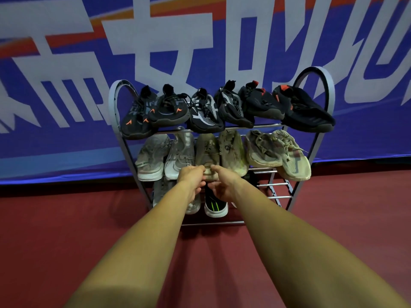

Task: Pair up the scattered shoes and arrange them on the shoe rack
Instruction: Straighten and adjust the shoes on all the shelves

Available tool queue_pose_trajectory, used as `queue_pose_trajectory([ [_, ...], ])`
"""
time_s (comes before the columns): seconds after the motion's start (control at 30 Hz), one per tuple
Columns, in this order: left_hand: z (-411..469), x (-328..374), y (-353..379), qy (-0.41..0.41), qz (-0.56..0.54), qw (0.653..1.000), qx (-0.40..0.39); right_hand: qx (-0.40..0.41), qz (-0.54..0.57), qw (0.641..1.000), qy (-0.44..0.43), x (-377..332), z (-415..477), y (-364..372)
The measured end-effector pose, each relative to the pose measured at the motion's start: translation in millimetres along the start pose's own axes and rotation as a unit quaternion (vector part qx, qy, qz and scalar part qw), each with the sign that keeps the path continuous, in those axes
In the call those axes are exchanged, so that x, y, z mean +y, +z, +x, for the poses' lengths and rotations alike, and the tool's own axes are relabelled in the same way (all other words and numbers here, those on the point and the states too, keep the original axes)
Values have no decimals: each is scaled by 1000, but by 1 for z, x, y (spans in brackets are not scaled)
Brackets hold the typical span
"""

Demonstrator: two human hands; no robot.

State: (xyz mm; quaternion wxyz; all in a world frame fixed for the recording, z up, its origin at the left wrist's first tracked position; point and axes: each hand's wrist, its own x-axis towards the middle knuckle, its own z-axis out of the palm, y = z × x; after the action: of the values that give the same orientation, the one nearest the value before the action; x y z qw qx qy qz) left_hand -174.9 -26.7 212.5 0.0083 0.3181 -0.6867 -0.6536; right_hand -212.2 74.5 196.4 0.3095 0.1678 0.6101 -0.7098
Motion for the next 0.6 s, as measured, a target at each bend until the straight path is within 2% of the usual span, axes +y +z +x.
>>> queue_pose_trajectory([
  [0.1,3,0,-3,-7,-6,1000,-8,-27,35,999,1,1,5,9],
  [0.23,3,2,-10,-3,-13,1000,-24,-15,73,997,-21,1,4,12],
  [0.6,-13,4,-32,10,-38,999,-34,-44,28,999,3,-14,-29,-12],
])
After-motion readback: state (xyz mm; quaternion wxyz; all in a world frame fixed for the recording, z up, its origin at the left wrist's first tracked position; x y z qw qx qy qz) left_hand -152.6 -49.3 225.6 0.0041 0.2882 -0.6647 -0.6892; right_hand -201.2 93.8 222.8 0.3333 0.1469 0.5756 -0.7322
